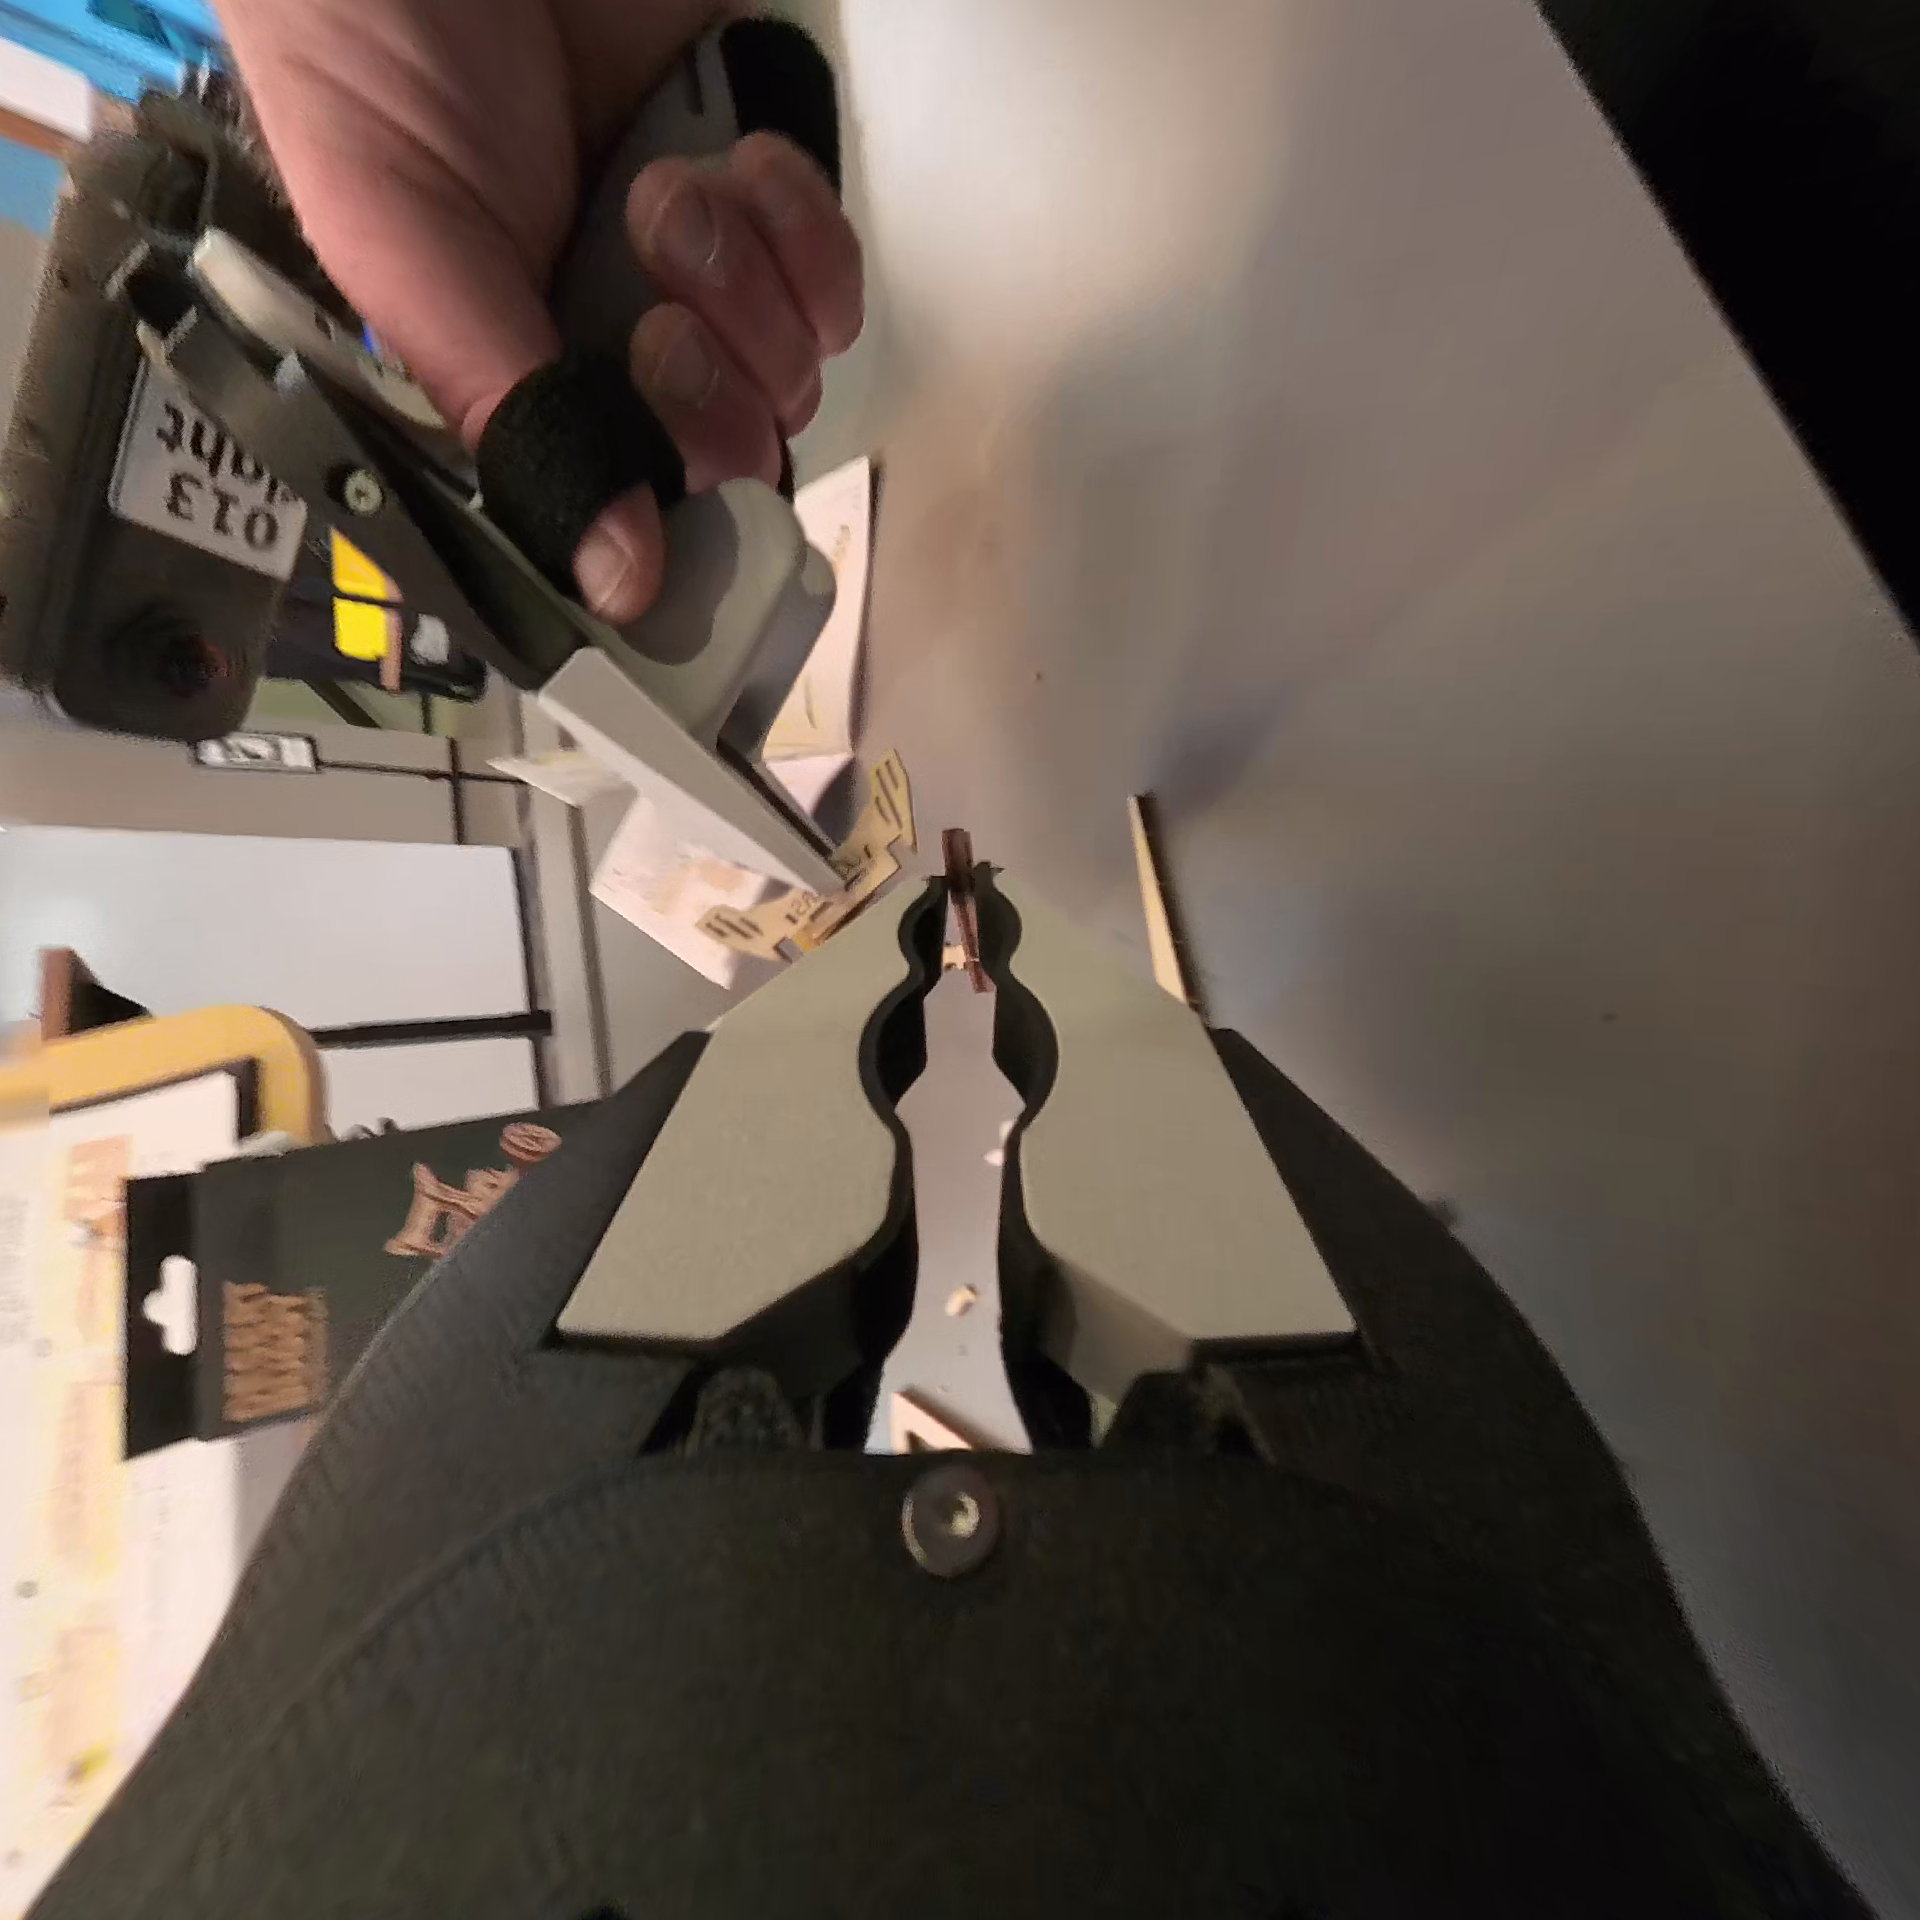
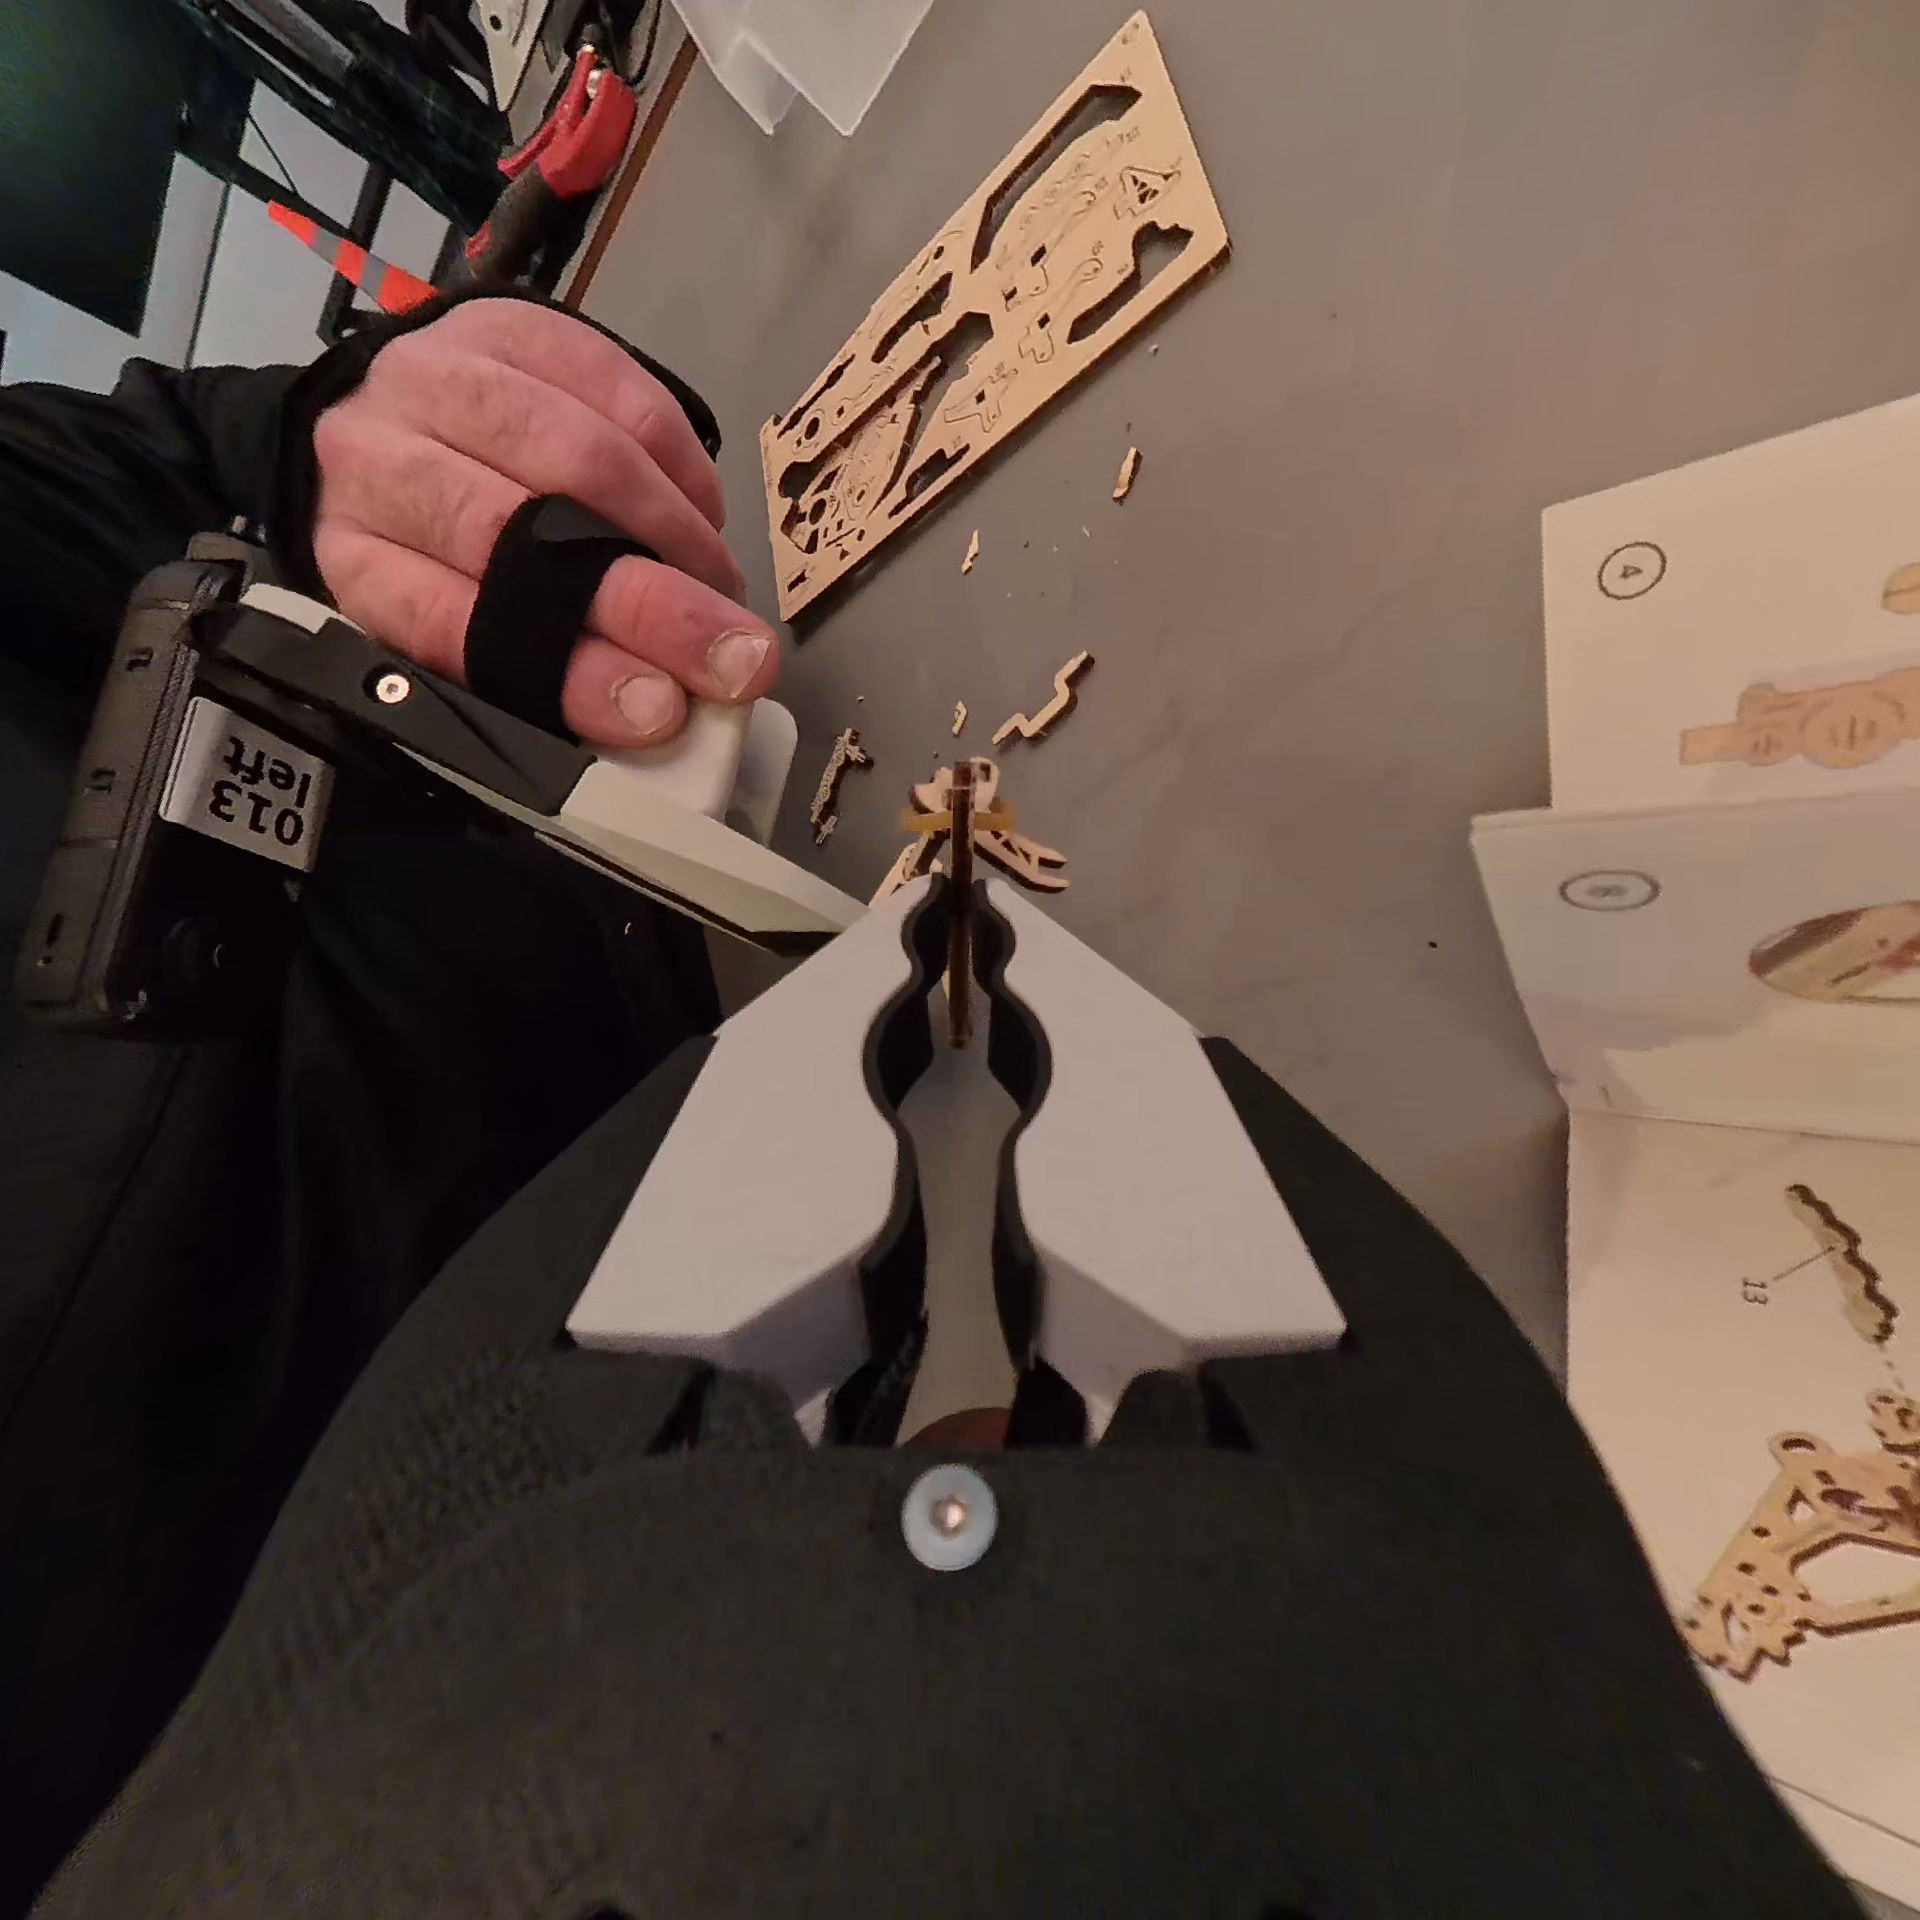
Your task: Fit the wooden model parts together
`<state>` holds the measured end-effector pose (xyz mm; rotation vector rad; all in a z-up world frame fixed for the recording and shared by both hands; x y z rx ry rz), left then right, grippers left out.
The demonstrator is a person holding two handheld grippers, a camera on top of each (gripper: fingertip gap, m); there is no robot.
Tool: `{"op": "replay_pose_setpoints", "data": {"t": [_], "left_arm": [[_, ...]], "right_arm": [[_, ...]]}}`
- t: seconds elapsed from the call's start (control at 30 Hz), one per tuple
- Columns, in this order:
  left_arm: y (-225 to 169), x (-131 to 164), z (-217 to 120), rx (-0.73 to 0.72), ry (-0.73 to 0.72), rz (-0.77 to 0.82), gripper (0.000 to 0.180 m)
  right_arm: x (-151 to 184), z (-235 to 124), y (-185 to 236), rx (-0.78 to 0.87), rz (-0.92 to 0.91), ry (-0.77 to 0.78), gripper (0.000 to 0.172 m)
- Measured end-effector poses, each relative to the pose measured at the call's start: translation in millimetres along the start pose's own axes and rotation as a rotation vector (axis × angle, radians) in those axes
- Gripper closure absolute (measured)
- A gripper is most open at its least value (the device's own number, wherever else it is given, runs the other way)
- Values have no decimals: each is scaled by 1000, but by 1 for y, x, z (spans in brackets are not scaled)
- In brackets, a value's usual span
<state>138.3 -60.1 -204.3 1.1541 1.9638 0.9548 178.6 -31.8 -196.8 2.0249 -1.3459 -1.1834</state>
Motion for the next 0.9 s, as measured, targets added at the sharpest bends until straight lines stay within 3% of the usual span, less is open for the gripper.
{"op": "replay_pose_setpoints", "data": {"t": [0.5,0.6,0.73,0.9], "left_arm": [[0,18,-19,53,-88,-233,148],[1,35,-14,126,-57,-319,123],[-3,39,-3,191,-50,-292,97],[-4,28,7,183,-82,-200,106]], "right_arm": [[-1,12,-6,9,-11,-58,171],[1,13,-5,10,-18,-62,171],[3,15,-6,20,-26,-63,171],[5,15,-7,26,-24,-72,171]]}}
Point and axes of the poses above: each gripper's, where its closed fingertips meet, z out along the fingers, x out of its underside, y = z × x across the jaws, the point moved 2 cm from there along -z, back along the fingers, and after that the axes turned 9 degrees about z, right-handed, at the moved point
